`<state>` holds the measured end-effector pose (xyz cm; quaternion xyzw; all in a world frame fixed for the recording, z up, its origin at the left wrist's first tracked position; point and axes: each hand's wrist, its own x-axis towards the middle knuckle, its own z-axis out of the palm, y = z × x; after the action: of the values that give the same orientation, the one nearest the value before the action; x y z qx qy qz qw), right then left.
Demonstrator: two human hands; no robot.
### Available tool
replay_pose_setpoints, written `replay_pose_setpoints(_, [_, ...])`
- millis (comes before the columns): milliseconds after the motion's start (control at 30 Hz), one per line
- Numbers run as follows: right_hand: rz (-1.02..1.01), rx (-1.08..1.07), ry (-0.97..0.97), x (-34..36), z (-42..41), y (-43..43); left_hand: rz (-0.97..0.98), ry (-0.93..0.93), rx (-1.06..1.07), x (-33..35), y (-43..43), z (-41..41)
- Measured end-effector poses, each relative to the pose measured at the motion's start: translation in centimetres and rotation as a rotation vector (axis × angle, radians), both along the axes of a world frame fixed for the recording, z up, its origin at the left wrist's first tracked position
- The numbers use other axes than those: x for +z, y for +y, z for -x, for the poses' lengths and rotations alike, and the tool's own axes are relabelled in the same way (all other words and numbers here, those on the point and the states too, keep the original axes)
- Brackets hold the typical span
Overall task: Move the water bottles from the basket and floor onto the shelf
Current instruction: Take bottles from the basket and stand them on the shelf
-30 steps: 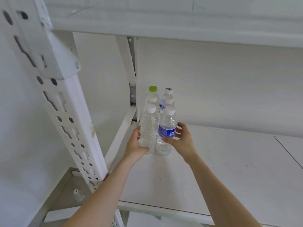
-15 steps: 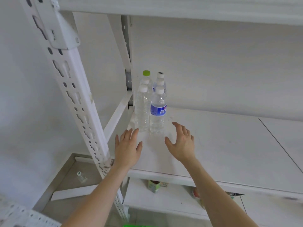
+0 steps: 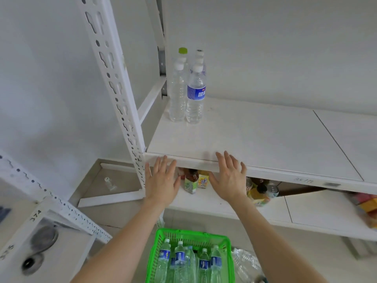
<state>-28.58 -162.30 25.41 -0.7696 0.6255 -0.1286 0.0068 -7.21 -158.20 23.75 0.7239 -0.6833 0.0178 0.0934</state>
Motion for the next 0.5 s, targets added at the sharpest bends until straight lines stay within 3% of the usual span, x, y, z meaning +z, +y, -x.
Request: replay_pose_setpoints(500, [-0.233,-0.001,0.106,-9.7,3.2,19.5,-0.215,-0.067,-0.076,-9.2,17.8,3.0])
